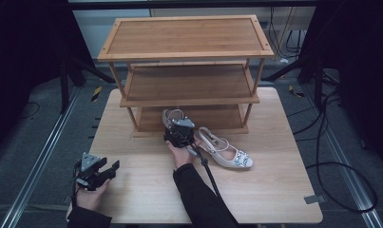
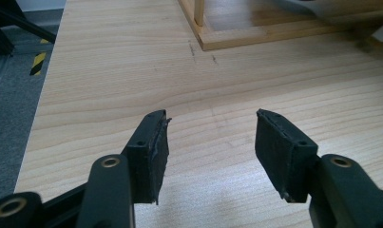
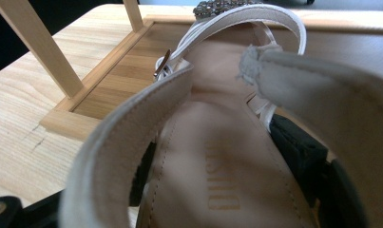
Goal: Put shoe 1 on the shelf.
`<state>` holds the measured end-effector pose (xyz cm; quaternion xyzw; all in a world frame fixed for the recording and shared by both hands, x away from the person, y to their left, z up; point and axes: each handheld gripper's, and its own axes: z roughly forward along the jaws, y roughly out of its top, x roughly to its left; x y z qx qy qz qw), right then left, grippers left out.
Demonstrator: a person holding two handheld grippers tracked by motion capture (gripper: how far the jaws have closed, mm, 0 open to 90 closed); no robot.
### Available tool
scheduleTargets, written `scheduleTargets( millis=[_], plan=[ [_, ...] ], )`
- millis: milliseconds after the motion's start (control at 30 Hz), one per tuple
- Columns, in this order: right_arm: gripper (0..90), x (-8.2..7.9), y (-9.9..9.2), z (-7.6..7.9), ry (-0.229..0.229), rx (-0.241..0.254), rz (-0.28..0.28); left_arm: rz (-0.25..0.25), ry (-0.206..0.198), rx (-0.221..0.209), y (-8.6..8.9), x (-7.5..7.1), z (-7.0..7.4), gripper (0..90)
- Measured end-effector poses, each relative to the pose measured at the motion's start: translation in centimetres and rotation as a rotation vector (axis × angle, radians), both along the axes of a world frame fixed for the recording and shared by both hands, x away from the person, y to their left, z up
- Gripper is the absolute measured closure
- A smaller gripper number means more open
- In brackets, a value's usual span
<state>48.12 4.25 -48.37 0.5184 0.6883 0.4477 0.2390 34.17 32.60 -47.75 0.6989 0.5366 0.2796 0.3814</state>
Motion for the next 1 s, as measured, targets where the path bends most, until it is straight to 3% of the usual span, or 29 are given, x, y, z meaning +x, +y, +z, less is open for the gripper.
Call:
scheduleTargets(
  millis=[267,367,433,633,800,933,1000],
  plan=[
    [37.5,0.7,1.2,-1.1,0.004,-0.043,-0.011,-0.004,0.004,0.0,0.1,0.0,0.0,44.4],
    [31.9,0.5,1.4,-1.3,-0.027,-0.105,0.017,-0.005,0.003,0.001,0.1,0.0,0.0,44.4],
    [23.2,0.4,1.2,-1.5,-0.028,-0.096,0.039,-0.004,0.002,0.002,0.1,0.0,0.0,44.4],
    [17.4,-0.9,0.5,-0.1,-0.05,-0.099,0.094,-0.003,0.007,0.0,0.0,0.0,-0.1,44.5],
    [19.2,-2.9,-0.5,0.5,-0.049,-0.082,0.115,-0.004,0.006,0.001,0.0,0.0,-0.1,44.7],
    [24.4,-4.0,-1.1,-0.3,-0.009,-0.073,0.122,-0.006,0.005,0.004,-0.1,-0.1,0.0,45.2],
    [30.1,-4.1,-1.3,-0.9,-0.018,-0.095,0.125,-0.008,0.006,0.004,-0.1,-0.1,0.0,45.6]
  ],
)
